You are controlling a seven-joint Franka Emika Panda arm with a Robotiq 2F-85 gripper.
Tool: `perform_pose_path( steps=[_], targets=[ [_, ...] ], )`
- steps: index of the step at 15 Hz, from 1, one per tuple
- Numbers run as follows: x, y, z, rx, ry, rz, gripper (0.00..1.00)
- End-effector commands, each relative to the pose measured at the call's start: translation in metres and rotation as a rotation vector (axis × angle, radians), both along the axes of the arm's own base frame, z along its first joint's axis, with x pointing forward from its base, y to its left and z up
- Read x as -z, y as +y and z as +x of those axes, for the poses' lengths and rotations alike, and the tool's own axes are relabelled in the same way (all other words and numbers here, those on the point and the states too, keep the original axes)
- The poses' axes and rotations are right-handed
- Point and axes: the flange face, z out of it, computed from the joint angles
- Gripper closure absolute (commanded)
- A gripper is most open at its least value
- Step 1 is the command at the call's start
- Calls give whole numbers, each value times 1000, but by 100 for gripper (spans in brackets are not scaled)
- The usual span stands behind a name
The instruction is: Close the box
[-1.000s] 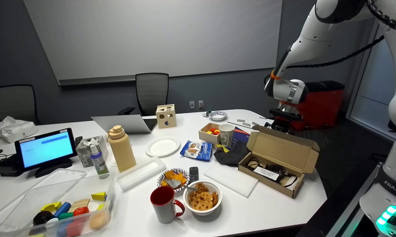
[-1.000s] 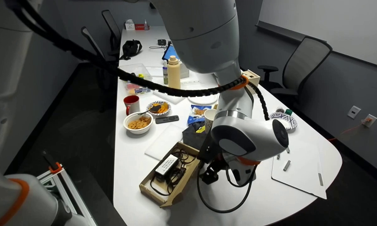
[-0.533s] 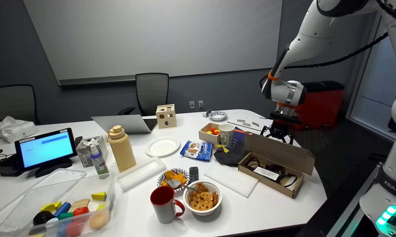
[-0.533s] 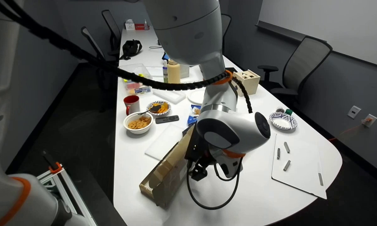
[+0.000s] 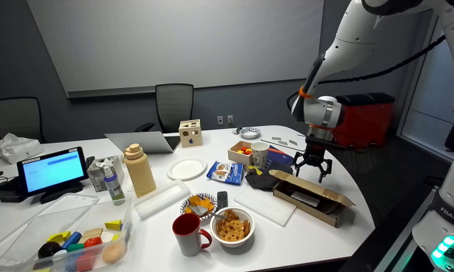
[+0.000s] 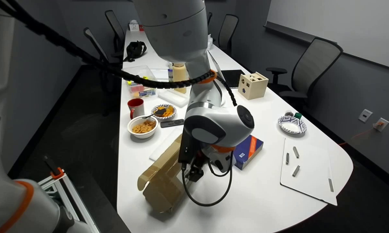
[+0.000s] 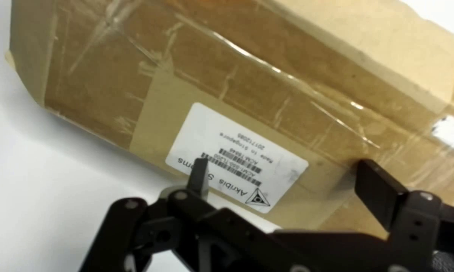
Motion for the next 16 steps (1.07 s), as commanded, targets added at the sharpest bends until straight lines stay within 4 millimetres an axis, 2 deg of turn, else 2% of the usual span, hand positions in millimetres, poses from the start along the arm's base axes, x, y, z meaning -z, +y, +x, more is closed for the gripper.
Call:
perform_pose_path(
  steps=[1, 9, 16],
  targets=[
    [5, 17, -16, -85, -25, -45, 0],
    [30, 51, -40, -243, -46, -127, 0],
    [40, 64, -61, -385, -61, -186, 0]
  ],
)
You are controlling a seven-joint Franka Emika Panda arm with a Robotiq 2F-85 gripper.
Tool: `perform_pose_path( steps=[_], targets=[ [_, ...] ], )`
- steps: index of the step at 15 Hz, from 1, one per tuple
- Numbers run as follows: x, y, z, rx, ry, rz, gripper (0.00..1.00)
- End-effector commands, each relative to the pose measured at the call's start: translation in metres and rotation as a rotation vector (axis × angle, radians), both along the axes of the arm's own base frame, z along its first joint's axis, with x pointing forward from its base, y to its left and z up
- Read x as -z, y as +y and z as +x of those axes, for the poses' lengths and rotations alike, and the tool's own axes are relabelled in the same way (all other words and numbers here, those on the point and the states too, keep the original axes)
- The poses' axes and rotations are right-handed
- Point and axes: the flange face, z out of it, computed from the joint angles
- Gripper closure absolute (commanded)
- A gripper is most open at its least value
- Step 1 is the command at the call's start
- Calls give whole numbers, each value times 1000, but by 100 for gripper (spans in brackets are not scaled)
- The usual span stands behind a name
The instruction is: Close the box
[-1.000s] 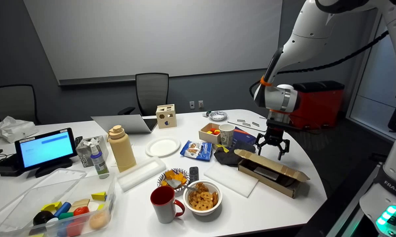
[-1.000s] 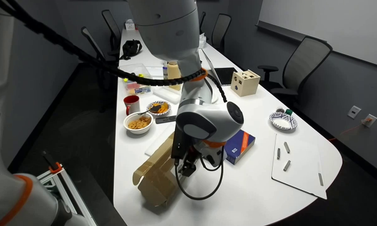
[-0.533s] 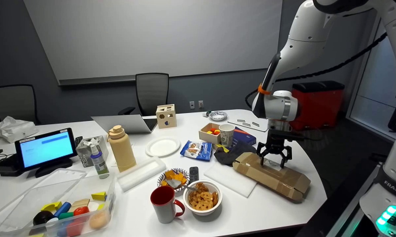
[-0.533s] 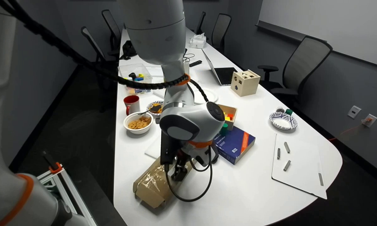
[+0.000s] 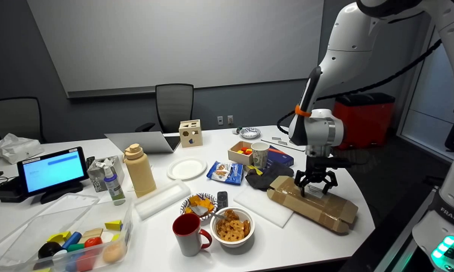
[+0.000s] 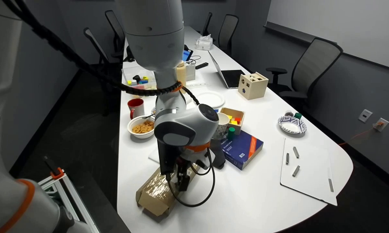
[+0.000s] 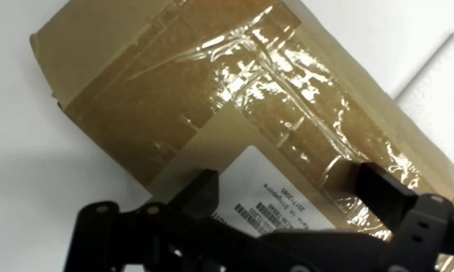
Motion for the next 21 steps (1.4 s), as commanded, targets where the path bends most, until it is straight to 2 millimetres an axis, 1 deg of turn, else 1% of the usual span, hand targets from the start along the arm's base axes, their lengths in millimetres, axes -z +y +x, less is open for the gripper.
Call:
perform_pose_path(
  steps=[1, 7, 10, 14, 18, 21],
  targets=[
    [11, 5, -26, -112, 2, -51, 0],
    [24, 5, -53, -292, -61, -161, 0],
    [24, 7, -58, -343, -117, -201, 0],
    [15, 11, -54, -365, -183, -221, 0],
    [3, 10, -44, -331, -227, -240, 0],
    [-14, 12, -37, -269, -239, -243, 0]
  ],
)
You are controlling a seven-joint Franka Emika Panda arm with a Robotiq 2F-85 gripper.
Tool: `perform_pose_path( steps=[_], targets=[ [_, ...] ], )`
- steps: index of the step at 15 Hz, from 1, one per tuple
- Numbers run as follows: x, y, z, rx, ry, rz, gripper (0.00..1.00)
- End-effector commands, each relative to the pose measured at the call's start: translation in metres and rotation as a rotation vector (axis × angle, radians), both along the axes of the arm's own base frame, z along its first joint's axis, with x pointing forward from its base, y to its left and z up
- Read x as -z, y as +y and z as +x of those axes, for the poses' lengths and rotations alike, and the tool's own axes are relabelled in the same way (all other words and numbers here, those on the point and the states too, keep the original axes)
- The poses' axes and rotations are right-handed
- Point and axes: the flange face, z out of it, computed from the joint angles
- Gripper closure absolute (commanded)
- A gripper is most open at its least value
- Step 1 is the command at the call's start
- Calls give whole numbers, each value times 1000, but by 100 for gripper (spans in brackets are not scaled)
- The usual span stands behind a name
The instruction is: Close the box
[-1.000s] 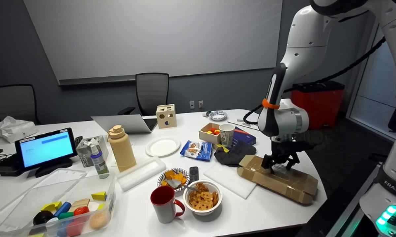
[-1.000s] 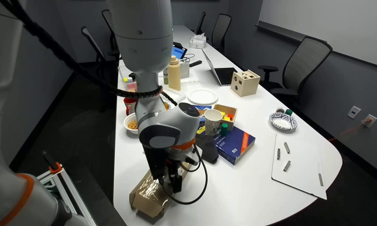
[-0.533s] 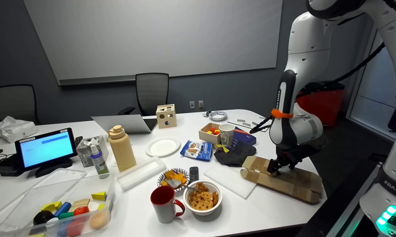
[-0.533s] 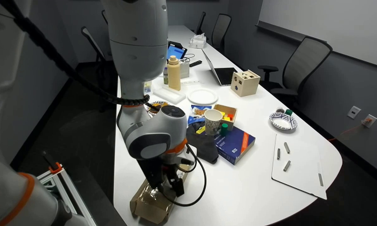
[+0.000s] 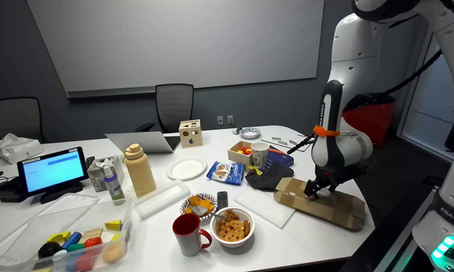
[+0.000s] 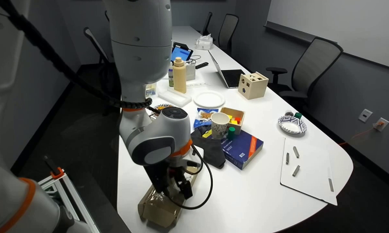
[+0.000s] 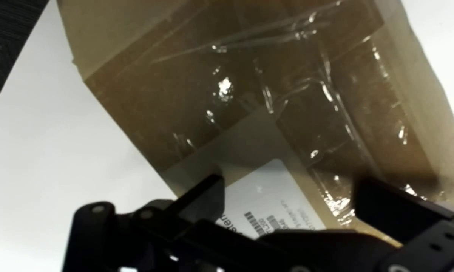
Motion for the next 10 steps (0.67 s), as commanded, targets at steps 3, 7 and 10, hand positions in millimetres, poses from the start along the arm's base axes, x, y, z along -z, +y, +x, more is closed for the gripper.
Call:
perform_pose_path(
  steps=[3, 7, 10],
  targets=[
    [-42, 7, 19, 98, -71, 12, 0],
    [-85, 20, 40, 148, -141, 37, 0],
    [-110, 22, 51, 186, -173, 42, 0]
  ],
)
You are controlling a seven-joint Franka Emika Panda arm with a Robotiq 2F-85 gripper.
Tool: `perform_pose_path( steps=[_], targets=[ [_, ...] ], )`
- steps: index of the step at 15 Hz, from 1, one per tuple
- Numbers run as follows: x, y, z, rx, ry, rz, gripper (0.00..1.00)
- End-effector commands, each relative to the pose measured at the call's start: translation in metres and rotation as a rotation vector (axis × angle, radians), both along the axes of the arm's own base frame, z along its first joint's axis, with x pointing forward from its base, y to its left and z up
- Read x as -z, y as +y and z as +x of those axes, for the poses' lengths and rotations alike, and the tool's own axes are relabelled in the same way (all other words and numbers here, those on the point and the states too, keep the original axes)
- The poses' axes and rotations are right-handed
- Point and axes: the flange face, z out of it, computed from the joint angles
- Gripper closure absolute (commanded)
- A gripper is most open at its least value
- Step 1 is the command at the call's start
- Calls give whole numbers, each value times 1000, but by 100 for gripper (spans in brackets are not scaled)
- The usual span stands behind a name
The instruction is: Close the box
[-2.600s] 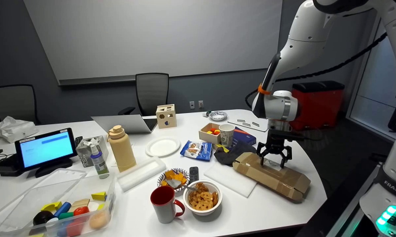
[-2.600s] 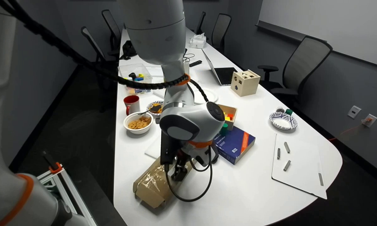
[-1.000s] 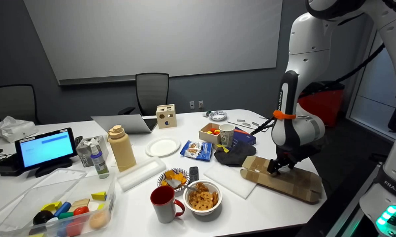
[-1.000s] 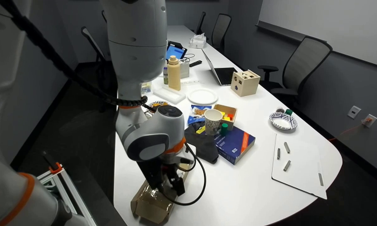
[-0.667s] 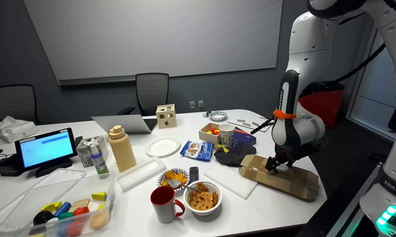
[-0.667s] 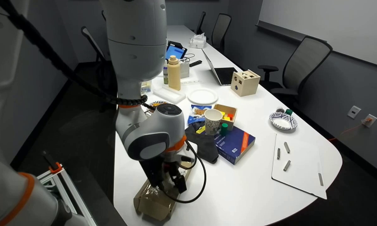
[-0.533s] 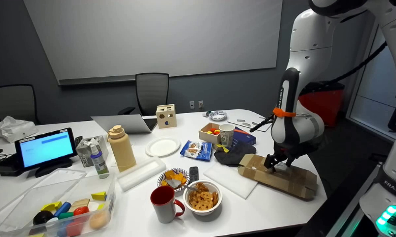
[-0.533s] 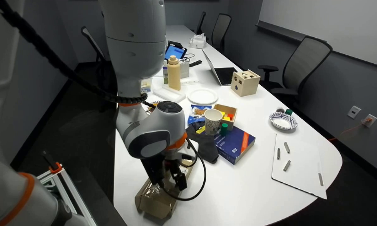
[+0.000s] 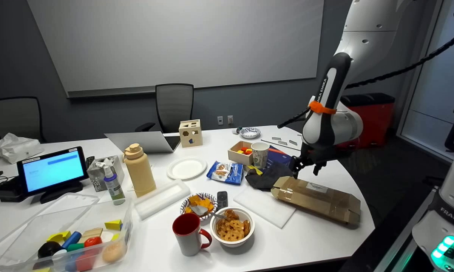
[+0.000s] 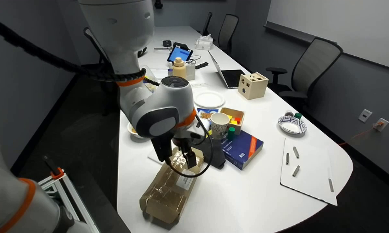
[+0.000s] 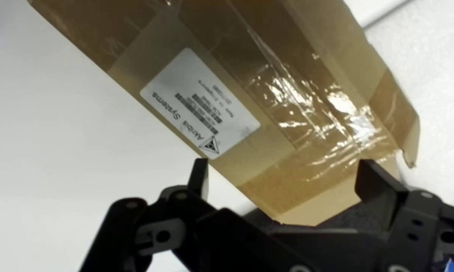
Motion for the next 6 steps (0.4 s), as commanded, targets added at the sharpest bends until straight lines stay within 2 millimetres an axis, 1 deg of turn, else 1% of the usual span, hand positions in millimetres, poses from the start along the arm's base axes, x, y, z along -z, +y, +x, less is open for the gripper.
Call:
perform_pose_path(
  steps=[1, 3, 6],
  targets=[
    [-35, 0, 5, 59, -27, 12, 0],
    [-45, -4, 7, 73, -38, 10, 0],
    [-54, -10, 9, 93, -39, 9, 0]
  ],
)
